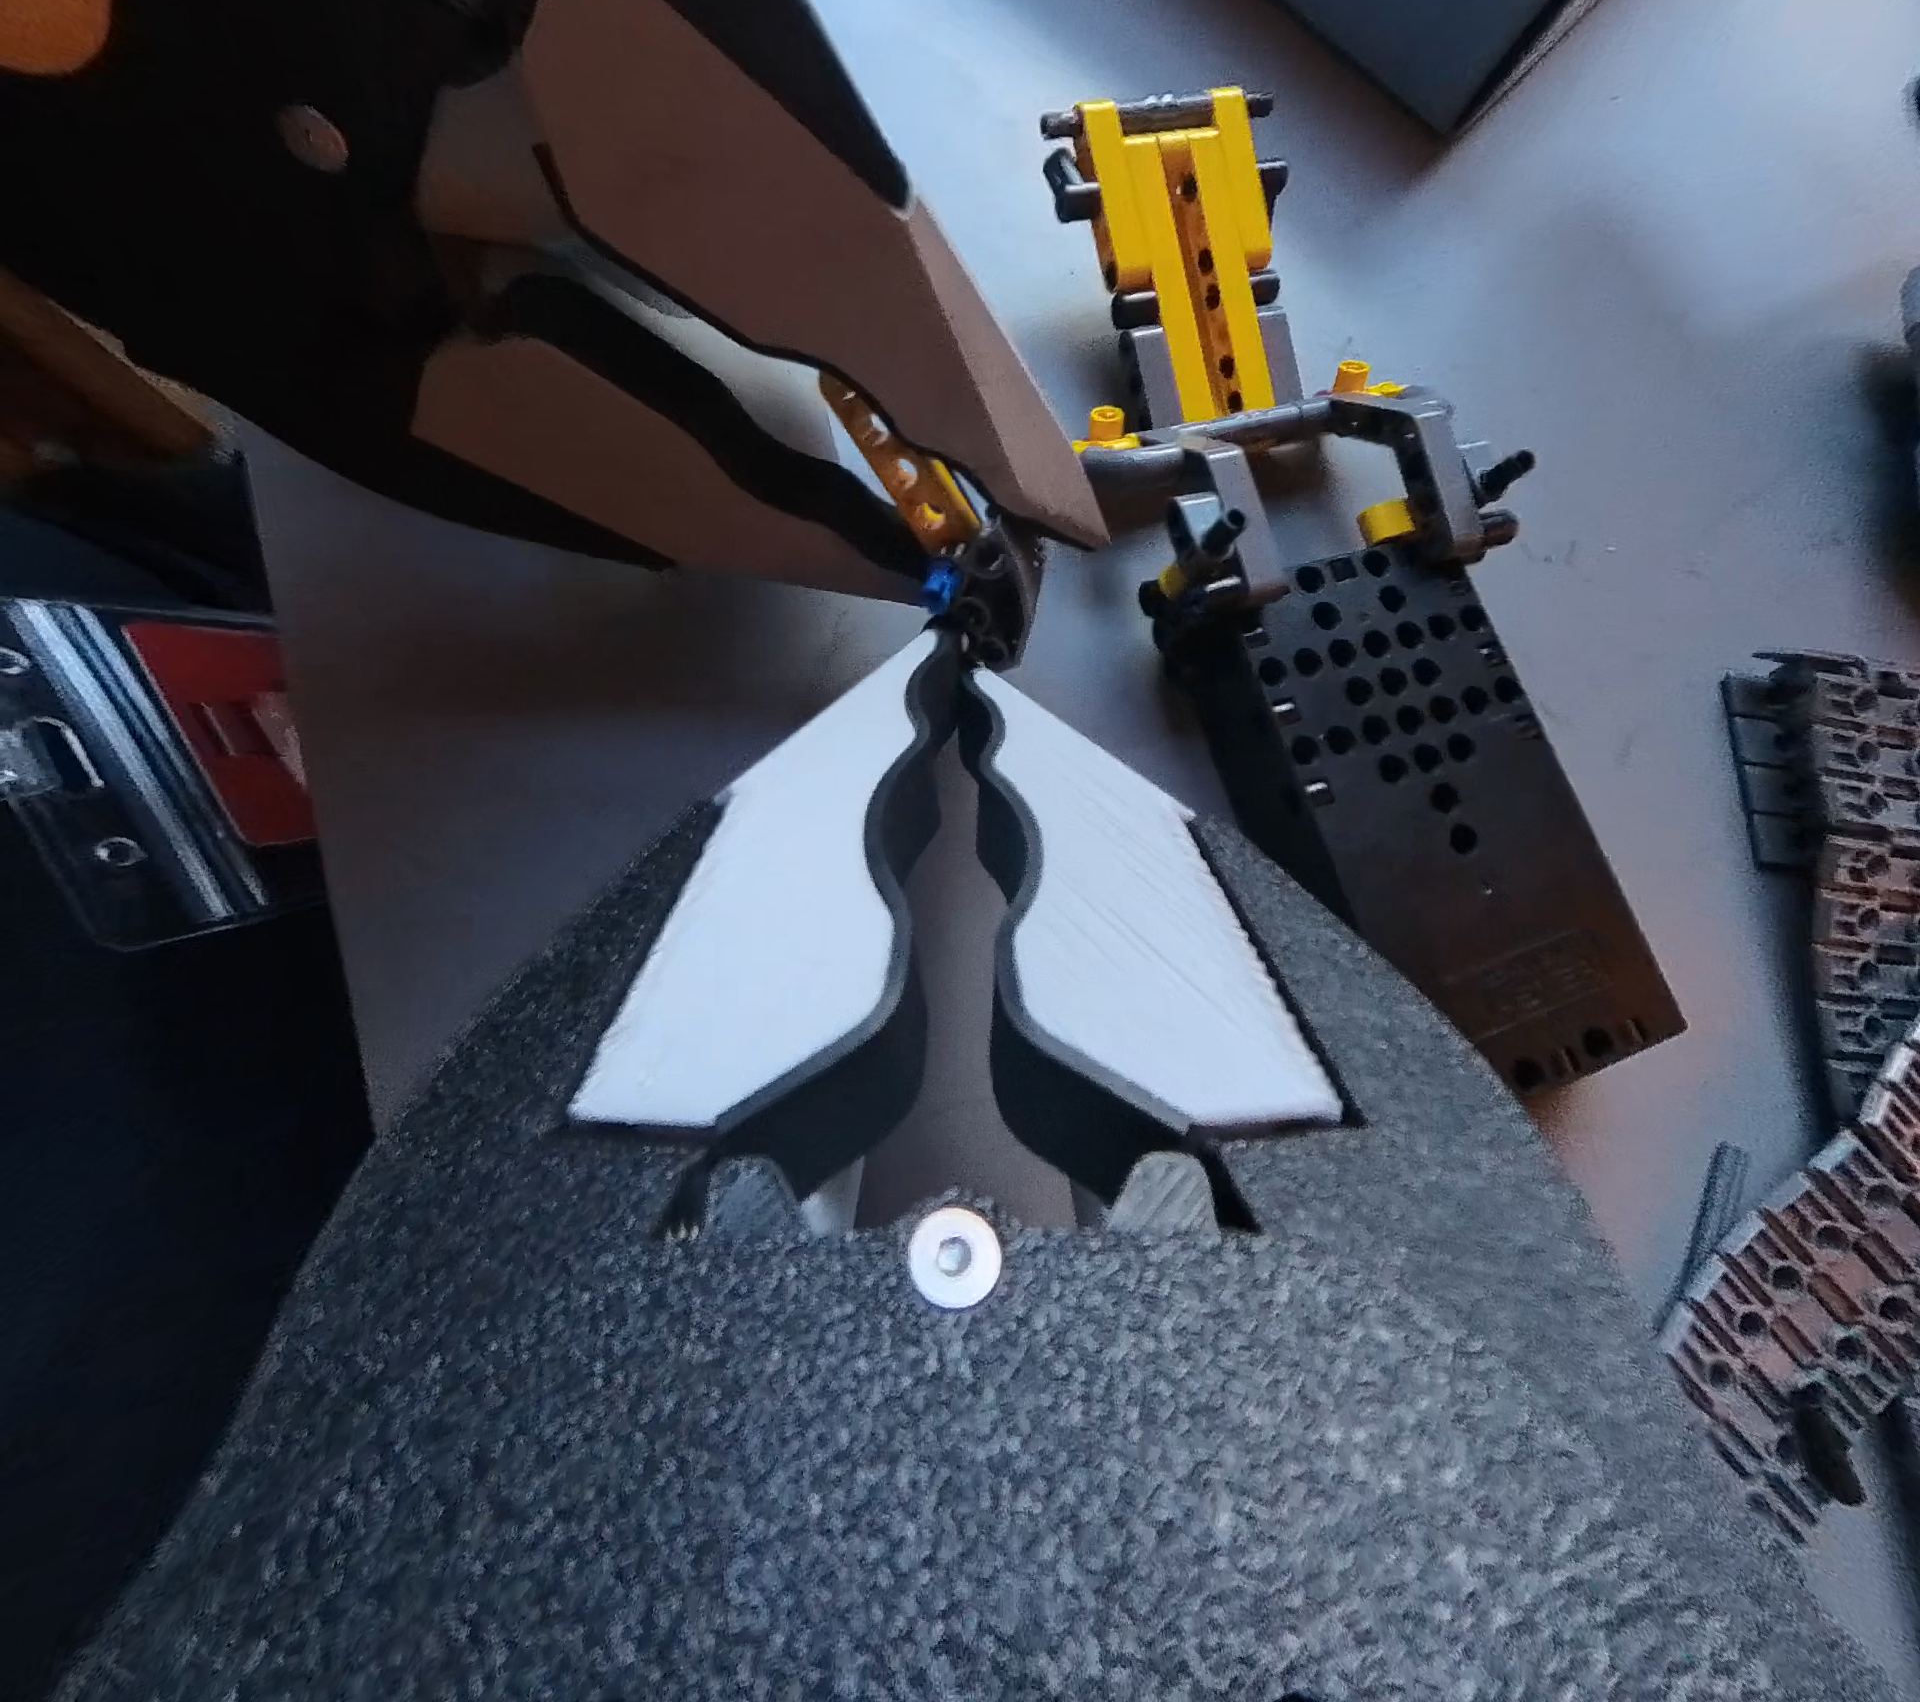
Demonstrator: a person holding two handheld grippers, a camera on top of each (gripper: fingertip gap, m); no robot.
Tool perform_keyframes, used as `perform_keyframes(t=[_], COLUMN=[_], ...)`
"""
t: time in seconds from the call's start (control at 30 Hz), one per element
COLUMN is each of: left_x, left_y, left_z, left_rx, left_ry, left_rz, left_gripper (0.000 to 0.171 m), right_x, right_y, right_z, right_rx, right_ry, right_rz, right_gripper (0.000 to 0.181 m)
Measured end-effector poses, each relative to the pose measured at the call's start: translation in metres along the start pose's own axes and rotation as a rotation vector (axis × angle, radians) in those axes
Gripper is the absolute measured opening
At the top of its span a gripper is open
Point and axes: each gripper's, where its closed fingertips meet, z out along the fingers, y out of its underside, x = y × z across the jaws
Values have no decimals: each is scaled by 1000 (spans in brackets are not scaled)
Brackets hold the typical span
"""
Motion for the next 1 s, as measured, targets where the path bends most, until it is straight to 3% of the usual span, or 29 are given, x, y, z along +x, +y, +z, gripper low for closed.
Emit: perform_keyframes(t=[0.23, 0.27, 0.33, 0.4, 0.47, 0.57, 0.7, 1.0], left_x=[-3, -25, -53, -59, -59, -57, -40, -43], left_y=[-12, -10, 0, 7, -9, -31, -50, -64], left_z=[-6, -9, -16, -19, -34, -50, -58, -75], left_rx=[82, 84, 149, 231, 402, 561, 621, 773], left_ry=[34, -99, -99, 4, 109, 142, 165, 151], left_rz=[-109, -149, -384, -574, -659, -600, -481, -441], left_gripper=[13, 14, 13, 14, 15, 14, 15, 15], right_x=[-4, -17, -48, -28, -8, 0, -1, -15], right_y=[-5, 2, 20, 16, -10, -40, -56, -68], right_z=[-15, -16, -14, -11, -21, -40, -54, -67], right_rx=[9, -33, -109, -96, 32, 250, 380, 408], right_ry=[-38, -123, -284, -132, -63, -142, -259, -289], right_rz=[-53, -63, -88, -133, -68, 148, 312, 256], right_gripper=[0, 0, 0, 0, 0, 8, 22, 19])
